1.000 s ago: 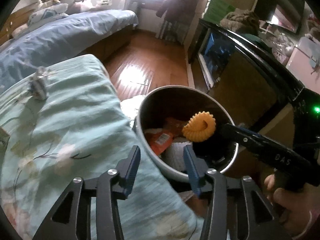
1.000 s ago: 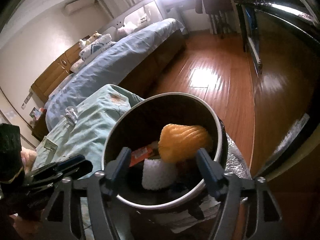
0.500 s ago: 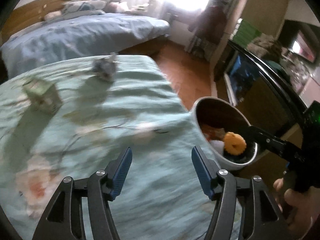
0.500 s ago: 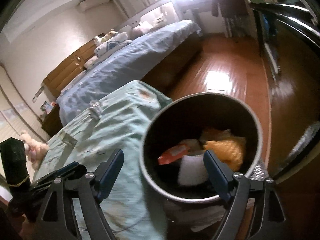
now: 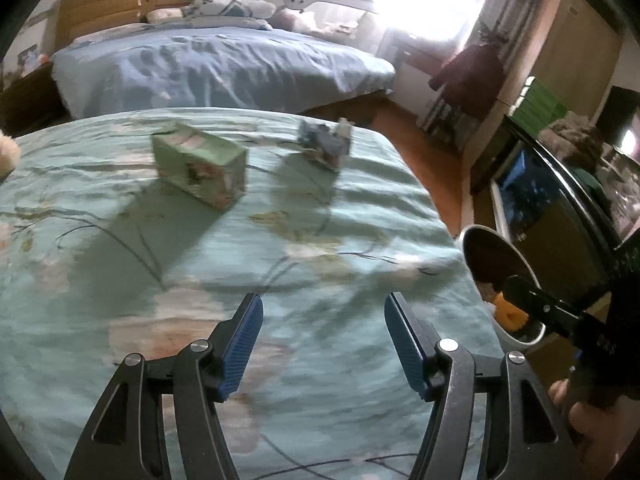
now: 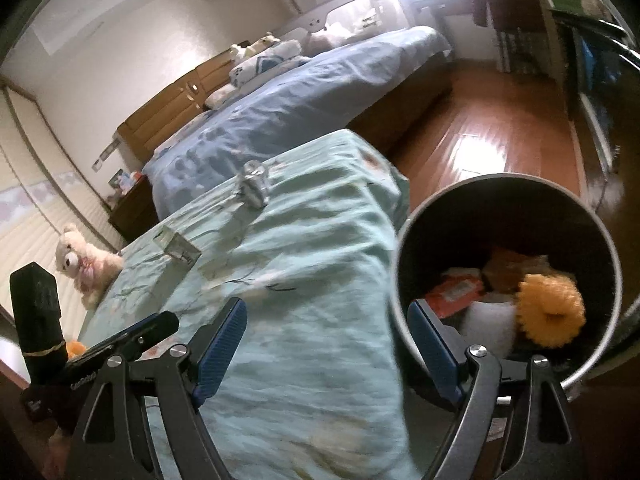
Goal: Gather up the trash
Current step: 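Grasp the green juice carton with the left tool while the right grasps the crumpled foil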
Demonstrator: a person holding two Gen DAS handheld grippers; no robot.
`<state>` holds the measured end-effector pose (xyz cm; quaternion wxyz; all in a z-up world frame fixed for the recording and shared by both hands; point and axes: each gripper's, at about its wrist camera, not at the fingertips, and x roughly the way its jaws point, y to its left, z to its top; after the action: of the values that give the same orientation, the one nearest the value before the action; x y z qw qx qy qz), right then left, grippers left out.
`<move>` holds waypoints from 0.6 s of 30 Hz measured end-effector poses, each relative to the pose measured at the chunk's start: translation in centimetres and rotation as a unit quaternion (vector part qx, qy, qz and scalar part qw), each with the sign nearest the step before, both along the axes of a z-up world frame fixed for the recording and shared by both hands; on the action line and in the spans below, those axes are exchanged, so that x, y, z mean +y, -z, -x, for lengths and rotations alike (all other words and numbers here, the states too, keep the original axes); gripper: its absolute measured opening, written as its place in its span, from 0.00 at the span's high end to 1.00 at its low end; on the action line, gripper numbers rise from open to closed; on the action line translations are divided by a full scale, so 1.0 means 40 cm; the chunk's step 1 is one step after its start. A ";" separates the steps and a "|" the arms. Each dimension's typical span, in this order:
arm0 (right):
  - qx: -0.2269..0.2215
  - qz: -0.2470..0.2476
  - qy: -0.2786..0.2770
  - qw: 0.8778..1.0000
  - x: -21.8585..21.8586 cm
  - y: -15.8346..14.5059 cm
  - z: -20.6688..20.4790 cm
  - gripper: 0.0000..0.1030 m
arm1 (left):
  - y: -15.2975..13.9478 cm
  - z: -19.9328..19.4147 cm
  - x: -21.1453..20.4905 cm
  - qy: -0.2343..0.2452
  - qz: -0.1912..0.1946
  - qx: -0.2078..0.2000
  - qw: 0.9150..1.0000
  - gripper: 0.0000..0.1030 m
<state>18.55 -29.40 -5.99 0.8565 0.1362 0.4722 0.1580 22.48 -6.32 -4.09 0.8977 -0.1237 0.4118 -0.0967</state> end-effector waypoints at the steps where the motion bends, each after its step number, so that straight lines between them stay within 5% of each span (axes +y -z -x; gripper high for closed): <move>1: 0.001 -0.001 -0.003 1.000 0.011 0.002 -0.003 0.18 | -0.001 0.001 0.009 -0.004 0.001 0.000 1.000 0.38; 18: 0.002 -0.009 -0.041 0.999 0.122 0.021 -0.103 0.18 | -0.004 -0.081 0.089 -0.053 -0.006 -0.001 0.999 0.36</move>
<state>22.68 -24.54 -6.85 0.8470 0.1242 0.4778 0.1971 25.73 -2.75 -3.92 0.9025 -0.1400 0.4047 -0.0471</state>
